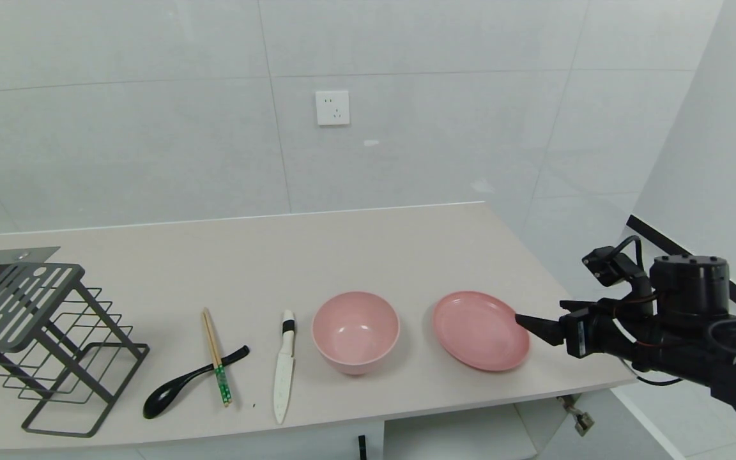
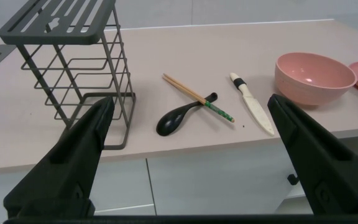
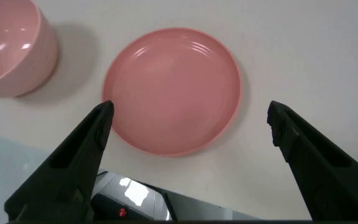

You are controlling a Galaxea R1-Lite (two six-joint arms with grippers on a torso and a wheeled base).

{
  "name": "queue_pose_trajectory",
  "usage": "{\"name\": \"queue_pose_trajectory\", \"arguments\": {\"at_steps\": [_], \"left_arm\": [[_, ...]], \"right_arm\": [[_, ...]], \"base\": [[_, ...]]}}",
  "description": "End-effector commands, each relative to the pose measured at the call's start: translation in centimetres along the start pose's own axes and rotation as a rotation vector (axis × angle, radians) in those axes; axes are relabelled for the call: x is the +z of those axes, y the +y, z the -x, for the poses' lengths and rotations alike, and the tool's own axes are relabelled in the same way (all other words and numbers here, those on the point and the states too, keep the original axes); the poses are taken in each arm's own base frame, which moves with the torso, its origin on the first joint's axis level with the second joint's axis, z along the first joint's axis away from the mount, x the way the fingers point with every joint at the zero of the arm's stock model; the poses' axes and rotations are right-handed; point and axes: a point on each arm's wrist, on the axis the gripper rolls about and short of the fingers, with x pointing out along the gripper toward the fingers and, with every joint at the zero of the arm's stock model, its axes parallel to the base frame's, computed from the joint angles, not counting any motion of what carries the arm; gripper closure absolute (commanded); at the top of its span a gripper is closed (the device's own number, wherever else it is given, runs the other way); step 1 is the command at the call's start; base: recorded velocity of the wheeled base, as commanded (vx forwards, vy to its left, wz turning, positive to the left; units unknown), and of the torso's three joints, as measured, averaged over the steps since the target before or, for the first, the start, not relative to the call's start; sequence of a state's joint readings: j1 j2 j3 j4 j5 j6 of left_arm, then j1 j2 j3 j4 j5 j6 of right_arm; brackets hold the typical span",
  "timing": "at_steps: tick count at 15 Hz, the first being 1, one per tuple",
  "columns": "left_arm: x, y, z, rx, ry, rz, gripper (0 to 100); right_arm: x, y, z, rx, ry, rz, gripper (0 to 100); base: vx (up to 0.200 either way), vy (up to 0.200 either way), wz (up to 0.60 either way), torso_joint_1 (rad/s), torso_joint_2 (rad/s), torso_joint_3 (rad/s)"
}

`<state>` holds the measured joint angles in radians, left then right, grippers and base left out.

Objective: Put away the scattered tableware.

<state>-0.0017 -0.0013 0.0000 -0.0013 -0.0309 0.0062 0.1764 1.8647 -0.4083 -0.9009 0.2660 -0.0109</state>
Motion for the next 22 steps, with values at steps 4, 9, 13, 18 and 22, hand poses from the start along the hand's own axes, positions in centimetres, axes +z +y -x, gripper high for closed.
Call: {"name": "queue_pose_trajectory", "arguments": {"at_steps": [4,9,13,18,22], "left_arm": [[0.0,0.0,0.0,0.000,0.001,0.000,0],[0.0,0.0,0.0,0.000,0.001,0.002,0],[0.0,0.0,0.0,0.000,0.001,0.003,0],[0.0,0.0,0.0,0.000,0.001,0.003,0],[0.0,0.0,0.0,0.000,0.001,0.002,0]], "right_arm": [[-3.1,-1.1,-3.7,-0.017,0.069,-0.022,0],[-3.5,-1.7,-5.6,-0.031,0.071,-0.027,0],[-3.7,-2.2,-6.9,-0.035,0.063,-0.031,0],[-4.0,-2.6,-8.7,-0.033,0.048,-0.025,0],[-4.4,-2.6,-9.4,-0.029,0.056,-0.023,0]], "base": [[0.000,0.000,0.00,0.000,0.00,0.000],[0.000,0.000,0.00,0.000,0.00,0.000],[0.000,0.000,0.00,0.000,0.00,0.000],[0.000,0.000,0.00,0.000,0.00,0.000],[0.000,0.000,0.00,0.000,0.00,0.000]]}}
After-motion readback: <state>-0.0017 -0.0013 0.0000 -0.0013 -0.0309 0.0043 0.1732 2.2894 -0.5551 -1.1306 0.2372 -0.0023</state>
